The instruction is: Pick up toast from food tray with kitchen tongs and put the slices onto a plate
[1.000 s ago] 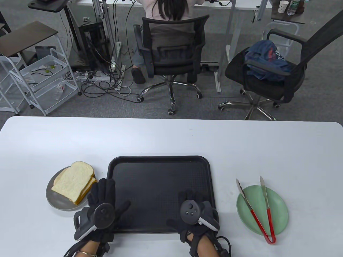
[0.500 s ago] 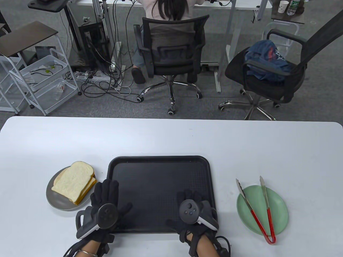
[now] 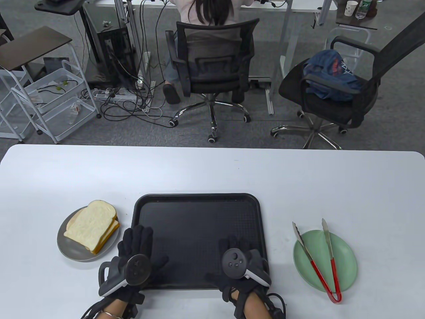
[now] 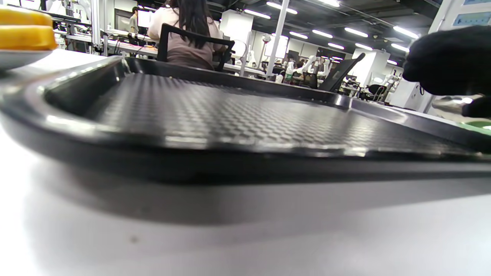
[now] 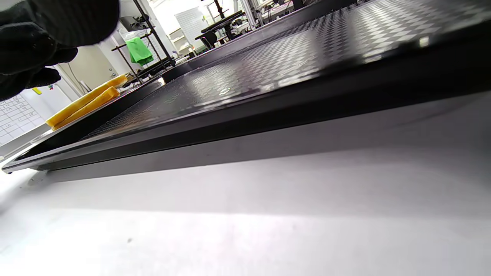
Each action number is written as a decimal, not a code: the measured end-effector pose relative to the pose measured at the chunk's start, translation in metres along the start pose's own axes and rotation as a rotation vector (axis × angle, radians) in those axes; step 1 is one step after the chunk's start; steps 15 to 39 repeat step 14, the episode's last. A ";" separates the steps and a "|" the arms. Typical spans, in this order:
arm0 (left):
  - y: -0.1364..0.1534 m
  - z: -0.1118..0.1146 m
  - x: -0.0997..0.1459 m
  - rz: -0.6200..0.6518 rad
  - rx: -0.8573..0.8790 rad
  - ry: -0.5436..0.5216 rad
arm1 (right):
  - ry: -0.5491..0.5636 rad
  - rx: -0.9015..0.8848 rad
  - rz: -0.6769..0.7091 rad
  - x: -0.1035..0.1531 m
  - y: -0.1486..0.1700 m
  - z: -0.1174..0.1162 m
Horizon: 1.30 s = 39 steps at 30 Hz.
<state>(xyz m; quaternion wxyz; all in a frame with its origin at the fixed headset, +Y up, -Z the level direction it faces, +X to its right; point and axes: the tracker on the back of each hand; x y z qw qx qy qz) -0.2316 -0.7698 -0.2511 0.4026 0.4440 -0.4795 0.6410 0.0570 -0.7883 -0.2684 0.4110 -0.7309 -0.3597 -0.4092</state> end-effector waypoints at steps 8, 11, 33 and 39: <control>-0.002 0.001 0.000 0.008 -0.012 0.012 | -0.003 0.005 -0.001 0.001 0.000 0.000; -0.002 0.001 0.000 0.008 -0.013 0.012 | -0.006 0.007 -0.003 0.001 0.000 0.000; -0.003 0.001 0.000 0.010 -0.014 0.016 | -0.009 0.012 -0.004 0.001 -0.001 -0.001; -0.003 0.001 0.000 0.010 -0.014 0.016 | -0.009 0.012 -0.004 0.001 -0.001 -0.001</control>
Point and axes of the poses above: the tracker on the back of each hand, its own y axis roughly to the little-finger side, its own x axis roughly from the fingertips to the wrist, z = x × y, and after that the axes turned 2 degrees about x, right-handed
